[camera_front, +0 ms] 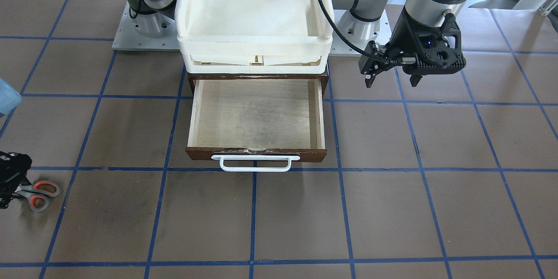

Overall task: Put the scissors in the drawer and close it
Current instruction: 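Close the right gripper on the scissors handles and lift them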

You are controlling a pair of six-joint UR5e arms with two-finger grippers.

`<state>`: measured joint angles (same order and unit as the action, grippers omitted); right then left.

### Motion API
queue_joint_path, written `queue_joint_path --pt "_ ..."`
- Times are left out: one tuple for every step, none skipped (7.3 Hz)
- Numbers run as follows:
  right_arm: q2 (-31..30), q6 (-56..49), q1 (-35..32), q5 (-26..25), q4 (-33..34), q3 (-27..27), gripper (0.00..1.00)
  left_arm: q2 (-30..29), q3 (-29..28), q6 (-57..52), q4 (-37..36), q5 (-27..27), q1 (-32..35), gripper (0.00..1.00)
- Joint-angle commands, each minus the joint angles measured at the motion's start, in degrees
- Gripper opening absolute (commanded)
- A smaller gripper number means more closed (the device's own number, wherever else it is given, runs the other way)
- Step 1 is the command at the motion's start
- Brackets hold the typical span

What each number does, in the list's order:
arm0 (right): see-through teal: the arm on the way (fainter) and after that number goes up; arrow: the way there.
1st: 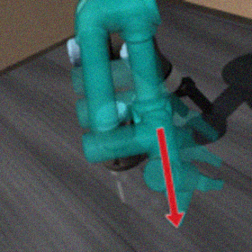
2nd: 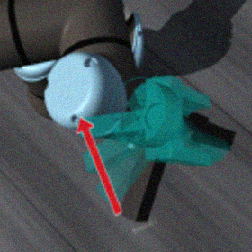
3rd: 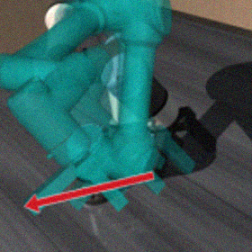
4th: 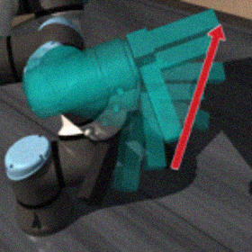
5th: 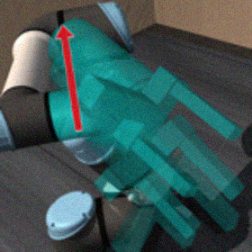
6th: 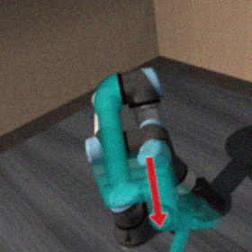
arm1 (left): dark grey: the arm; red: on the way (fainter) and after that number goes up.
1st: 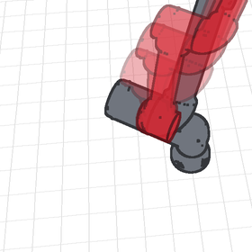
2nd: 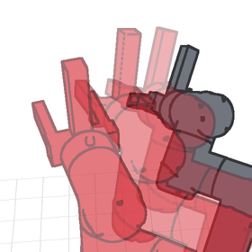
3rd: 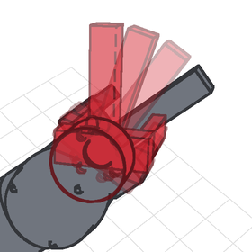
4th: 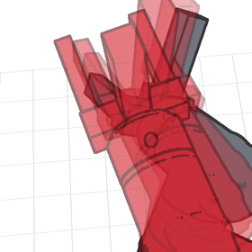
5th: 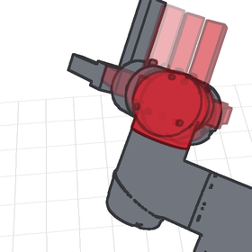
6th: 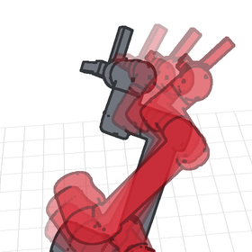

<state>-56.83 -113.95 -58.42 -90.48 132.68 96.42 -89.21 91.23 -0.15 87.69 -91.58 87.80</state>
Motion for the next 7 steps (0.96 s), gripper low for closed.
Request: queue_joint_path --pt "-1.00 -0.13 0.06 -0.31 -0.14 -0.01 0.00 0.00 0.00 -0.03 -0.42 0.00 0.00 1.00" --pt "-3.18 -0.22 -0.03 0.38 -1.10 -0.01 0.00 -0.09 0.00 0.06 -1.03 0.09 0.00 1.00" --pt "-6.77 -0.22 -0.11 0.74 -4.50 -0.01 0.00 -0.09 0.00 -0.03 -1.03 0.00 0.00 1.00" --pt "-10.03 -0.22 -0.29 2.57 -8.89 -0.09 0.00 -0.09 0.00 0.06 -1.47 0.00 0.00 1.00" --pt "-13.19 0.04 -0.64 5.46 -13.72 -0.09 0.00 -0.17 0.00 0.06 -1.65 0.09 0.00 1.00" --pt "-16.53 0.92 -2.21 6.88 -18.12 -0.18 0.00 -0.18 0.00 0.06 -1.74 0.09 0.00 1.00" --pt "-19.96 3.27 -5.62 6.81 -21.47 -0.18 0.00 -0.18 0.00 0.06 -1.82 0.09 0.00 1.00"
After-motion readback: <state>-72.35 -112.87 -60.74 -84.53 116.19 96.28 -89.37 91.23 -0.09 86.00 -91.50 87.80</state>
